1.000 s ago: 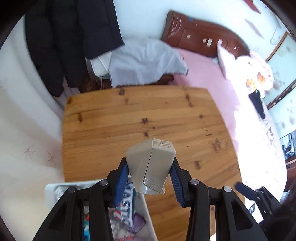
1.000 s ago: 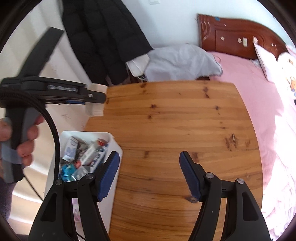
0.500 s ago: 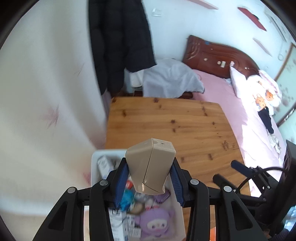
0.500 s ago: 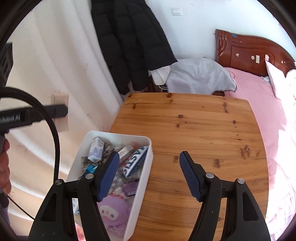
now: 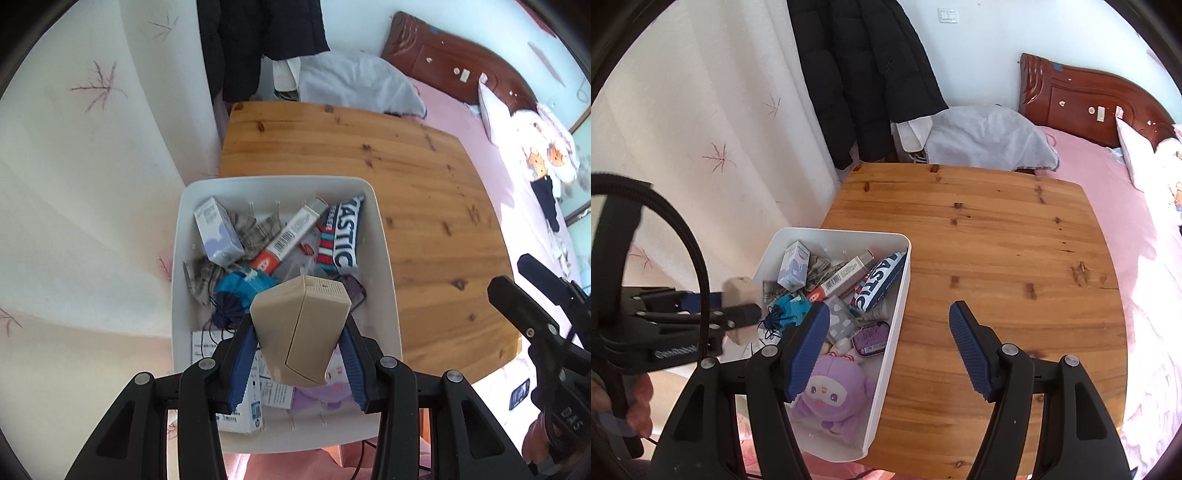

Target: Organize objects

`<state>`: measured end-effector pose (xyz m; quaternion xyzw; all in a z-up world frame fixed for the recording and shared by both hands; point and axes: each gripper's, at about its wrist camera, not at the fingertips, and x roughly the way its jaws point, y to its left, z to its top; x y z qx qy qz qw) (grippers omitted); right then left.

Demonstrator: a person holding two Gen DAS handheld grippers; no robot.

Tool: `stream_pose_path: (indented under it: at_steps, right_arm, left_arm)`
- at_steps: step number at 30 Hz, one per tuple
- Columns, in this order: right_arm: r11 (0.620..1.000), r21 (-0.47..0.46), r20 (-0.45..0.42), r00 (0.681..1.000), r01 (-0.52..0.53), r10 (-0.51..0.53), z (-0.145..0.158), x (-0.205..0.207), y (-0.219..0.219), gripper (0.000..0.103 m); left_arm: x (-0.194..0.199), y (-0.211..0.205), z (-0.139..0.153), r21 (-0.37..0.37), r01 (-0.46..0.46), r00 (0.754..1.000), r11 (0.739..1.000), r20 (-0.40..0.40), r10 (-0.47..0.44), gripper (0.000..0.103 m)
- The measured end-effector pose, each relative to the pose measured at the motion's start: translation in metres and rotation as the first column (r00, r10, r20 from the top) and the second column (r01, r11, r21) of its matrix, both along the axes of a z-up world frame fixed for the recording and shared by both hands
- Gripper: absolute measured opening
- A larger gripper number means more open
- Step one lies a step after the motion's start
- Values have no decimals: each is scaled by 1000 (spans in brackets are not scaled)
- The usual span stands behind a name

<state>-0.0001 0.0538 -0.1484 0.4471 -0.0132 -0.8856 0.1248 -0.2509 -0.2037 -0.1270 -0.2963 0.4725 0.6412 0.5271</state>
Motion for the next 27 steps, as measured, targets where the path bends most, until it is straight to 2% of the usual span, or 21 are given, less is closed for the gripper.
stream_pose_path:
  at_steps: [5,9,10,17,27]
  right_arm:
    - [999,10,-11,999,35,-34,2,14,-2,71]
    - [998,0,-20,998,66,-66,5,26,-1,71]
    - [997,0,-22,997,74,-74,6,28,-1,71]
    - [994,20,-36,994,105,-104,13,41,-1,71]
    - [994,28,-76,992,103,-100,35,42,24,73]
  left_arm:
    - [3,-5,0,3,27,1000,1000,-10,-27,46]
    - [3,-9,6,-1,60,998,998,-4,-60,70]
    - [4,-10,9,6,57,998,998,-6,-57,73]
    - [10,-15,19,20,29,999,999,-46,-28,73]
    - [48,-31,37,114,-2,995,993,-94,13,73]
